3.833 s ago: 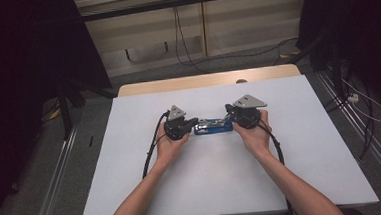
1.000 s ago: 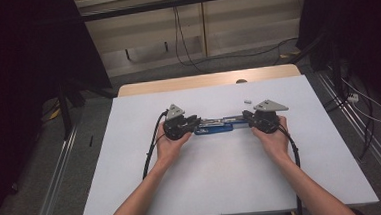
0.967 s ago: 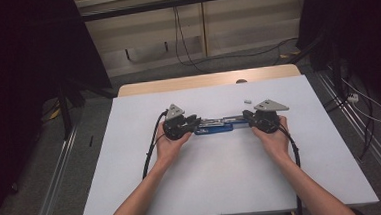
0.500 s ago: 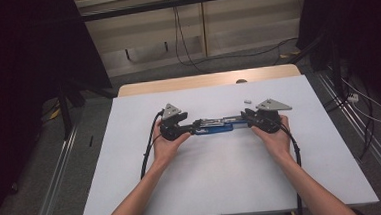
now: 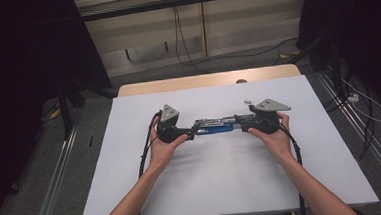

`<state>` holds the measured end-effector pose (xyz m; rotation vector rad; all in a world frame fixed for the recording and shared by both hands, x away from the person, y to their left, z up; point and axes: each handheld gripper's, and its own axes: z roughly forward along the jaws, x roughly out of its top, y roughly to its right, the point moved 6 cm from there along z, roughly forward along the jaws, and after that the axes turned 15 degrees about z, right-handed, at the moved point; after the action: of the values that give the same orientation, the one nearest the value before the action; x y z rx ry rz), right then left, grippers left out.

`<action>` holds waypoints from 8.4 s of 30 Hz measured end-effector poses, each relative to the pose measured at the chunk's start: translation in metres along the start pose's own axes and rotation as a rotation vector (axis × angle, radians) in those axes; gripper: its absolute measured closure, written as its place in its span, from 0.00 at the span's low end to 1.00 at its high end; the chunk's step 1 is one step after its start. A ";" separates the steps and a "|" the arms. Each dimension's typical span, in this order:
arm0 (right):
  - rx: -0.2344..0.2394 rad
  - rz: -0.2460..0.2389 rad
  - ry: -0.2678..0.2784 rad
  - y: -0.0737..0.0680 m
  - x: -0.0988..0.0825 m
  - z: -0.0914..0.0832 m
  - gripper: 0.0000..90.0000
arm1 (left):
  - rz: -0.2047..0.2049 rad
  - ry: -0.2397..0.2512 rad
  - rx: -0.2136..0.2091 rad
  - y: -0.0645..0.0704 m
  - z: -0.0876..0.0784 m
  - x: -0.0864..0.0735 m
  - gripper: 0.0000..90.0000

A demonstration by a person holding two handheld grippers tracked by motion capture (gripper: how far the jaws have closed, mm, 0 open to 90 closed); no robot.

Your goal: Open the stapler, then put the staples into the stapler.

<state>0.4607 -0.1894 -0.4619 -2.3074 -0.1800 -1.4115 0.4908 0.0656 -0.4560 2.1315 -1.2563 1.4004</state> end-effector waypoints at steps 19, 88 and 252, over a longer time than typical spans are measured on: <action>-0.012 0.006 -0.011 0.010 0.006 0.002 0.10 | -0.057 0.006 -0.015 -0.001 -0.019 -0.018 0.06; 0.019 0.022 -0.180 0.039 0.046 0.018 0.07 | -0.055 0.086 0.064 0.036 -0.157 -0.066 0.04; 0.253 -0.136 -0.369 0.006 0.052 0.053 0.88 | -0.078 0.050 0.029 0.034 -0.152 -0.071 0.05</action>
<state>0.5308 -0.1777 -0.4391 -2.3513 -0.5997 -0.9432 0.3633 0.1798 -0.4504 2.1261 -1.1293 1.4381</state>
